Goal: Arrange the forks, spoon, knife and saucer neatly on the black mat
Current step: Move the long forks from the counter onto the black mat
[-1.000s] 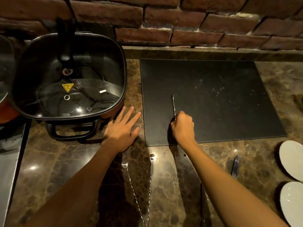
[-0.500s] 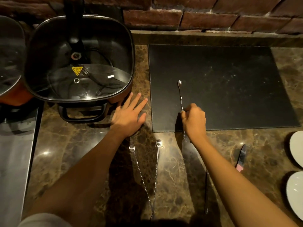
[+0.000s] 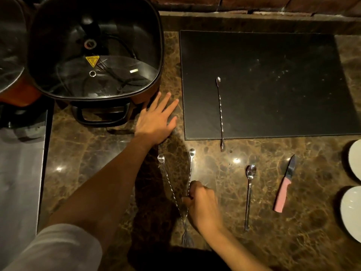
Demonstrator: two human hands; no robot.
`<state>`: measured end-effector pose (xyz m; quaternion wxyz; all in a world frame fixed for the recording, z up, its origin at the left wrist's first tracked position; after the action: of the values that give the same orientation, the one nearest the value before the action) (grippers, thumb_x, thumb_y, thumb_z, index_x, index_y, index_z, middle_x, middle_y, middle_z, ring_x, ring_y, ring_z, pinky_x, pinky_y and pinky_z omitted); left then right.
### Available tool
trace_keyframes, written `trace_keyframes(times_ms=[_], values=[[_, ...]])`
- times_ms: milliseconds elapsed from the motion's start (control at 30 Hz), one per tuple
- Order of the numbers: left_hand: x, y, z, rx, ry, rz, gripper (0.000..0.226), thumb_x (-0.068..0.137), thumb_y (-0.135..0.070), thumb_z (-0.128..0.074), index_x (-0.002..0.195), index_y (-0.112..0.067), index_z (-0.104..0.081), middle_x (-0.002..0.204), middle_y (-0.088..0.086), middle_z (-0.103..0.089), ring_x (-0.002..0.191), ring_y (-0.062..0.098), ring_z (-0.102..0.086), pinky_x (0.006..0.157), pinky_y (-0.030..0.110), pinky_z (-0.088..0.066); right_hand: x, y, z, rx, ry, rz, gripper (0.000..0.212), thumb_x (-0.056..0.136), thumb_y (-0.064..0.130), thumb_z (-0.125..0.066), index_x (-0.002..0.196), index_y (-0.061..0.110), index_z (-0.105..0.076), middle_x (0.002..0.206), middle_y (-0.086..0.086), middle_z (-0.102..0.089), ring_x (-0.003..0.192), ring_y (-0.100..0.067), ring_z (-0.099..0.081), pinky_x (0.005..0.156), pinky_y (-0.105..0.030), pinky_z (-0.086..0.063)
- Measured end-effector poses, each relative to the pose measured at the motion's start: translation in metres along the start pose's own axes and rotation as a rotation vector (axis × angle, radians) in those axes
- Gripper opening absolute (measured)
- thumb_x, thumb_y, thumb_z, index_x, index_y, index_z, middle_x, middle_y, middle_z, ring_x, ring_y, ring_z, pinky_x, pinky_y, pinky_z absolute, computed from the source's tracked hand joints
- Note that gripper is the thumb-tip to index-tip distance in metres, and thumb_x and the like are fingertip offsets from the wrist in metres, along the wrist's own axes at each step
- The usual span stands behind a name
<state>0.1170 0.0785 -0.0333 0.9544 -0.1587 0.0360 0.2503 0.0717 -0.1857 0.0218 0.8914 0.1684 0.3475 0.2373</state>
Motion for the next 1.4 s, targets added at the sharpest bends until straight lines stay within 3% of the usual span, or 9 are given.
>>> trace_keyframes(times_ms=[100,233,333,567,767,900,1100,1400], values=[[0.000,0.000,0.000,-0.003,-0.007,-0.002,0.062,0.098,-0.056,-0.024,0.158,-0.038,-0.019,0.170,-0.008,-0.009,0.156,0.017,-0.001,0.116,0.059,-0.023,-0.002,0.002,-0.002,-0.046,-0.040,-0.013,0.013,0.087,0.004,-0.056,0.093,0.015,-0.055,0.088,-0.005,-0.064,0.084,-0.026,-0.060,0.062,-0.031,-0.039],[0.000,0.000,0.000,-0.016,-0.007,-0.003,0.062,0.098,-0.056,-0.024,0.157,-0.038,-0.019,0.170,-0.008,-0.009,0.156,0.017,-0.001,0.115,0.060,-0.026,0.000,0.003,0.000,-0.034,-0.077,-0.008,0.021,0.084,0.000,-0.055,0.078,0.019,-0.050,0.071,0.004,-0.054,0.066,-0.016,-0.054,0.052,-0.028,-0.032],[-0.001,0.000,0.000,-0.035,-0.017,-0.009,0.062,0.098,-0.056,-0.027,0.157,-0.038,-0.021,0.170,-0.008,-0.011,0.156,0.017,-0.002,0.114,0.062,-0.027,0.005,0.003,0.005,0.027,-0.104,0.017,0.023,0.084,0.002,-0.052,0.073,0.021,-0.045,0.065,0.010,-0.047,0.060,-0.007,-0.047,0.047,-0.015,-0.030],[0.002,0.003,-0.005,-0.038,-0.009,0.009,0.063,0.096,-0.057,-0.026,0.157,-0.040,-0.018,0.170,-0.012,-0.007,0.155,0.014,0.001,0.113,0.062,-0.028,0.059,0.013,0.047,0.174,-0.224,0.039,0.011,0.086,0.004,-0.051,0.086,0.012,-0.059,0.079,-0.003,-0.063,0.075,-0.018,-0.059,0.064,-0.035,-0.050],[0.005,0.004,-0.008,-0.045,0.003,0.027,0.065,0.094,-0.059,-0.021,0.156,-0.043,-0.015,0.169,-0.014,-0.004,0.154,0.010,0.005,0.114,0.061,-0.026,0.134,0.028,0.094,0.174,-0.308,-0.031,0.008,0.088,0.009,-0.056,0.085,0.012,-0.062,0.083,-0.006,-0.065,0.075,-0.019,-0.059,0.057,-0.022,-0.040],[0.004,0.003,-0.007,-0.049,-0.004,0.019,0.065,0.095,-0.059,-0.021,0.157,-0.041,-0.017,0.170,-0.013,-0.006,0.155,0.012,0.003,0.113,0.060,-0.027,0.165,0.036,0.110,0.165,-0.333,-0.078,0.011,0.087,0.012,-0.056,0.092,0.010,-0.066,0.098,-0.015,-0.064,0.088,-0.034,-0.063,0.072,-0.036,-0.050],[0.000,0.001,-0.003,-0.024,-0.068,-0.021,0.061,0.099,-0.052,-0.030,0.157,-0.034,-0.027,0.169,-0.007,-0.015,0.156,0.017,-0.005,0.106,0.060,-0.036,0.181,0.043,0.121,0.113,-0.356,-0.085,0.011,0.090,0.011,-0.056,0.094,0.006,-0.063,0.102,-0.019,-0.063,0.092,-0.040,-0.062,0.074,-0.041,-0.053],[0.002,0.000,0.001,-0.016,-0.079,-0.041,0.061,0.099,-0.051,-0.030,0.157,-0.032,-0.029,0.169,-0.004,-0.017,0.156,0.020,-0.007,0.103,0.059,-0.039,0.182,0.045,0.127,0.060,-0.396,-0.034,0.009,0.093,0.009,-0.056,0.096,0.002,-0.061,0.098,-0.018,-0.063,0.088,-0.037,-0.061,0.066,-0.034,-0.044]])
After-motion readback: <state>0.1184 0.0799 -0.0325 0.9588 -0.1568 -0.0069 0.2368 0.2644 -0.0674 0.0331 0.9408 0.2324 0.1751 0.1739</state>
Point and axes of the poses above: each hand's wrist, its own x-axis towards the middle knuckle, its own z-axis out of the back of the hand, y = z × x, the point moved 4 cm from there along x, towards the middle knuckle
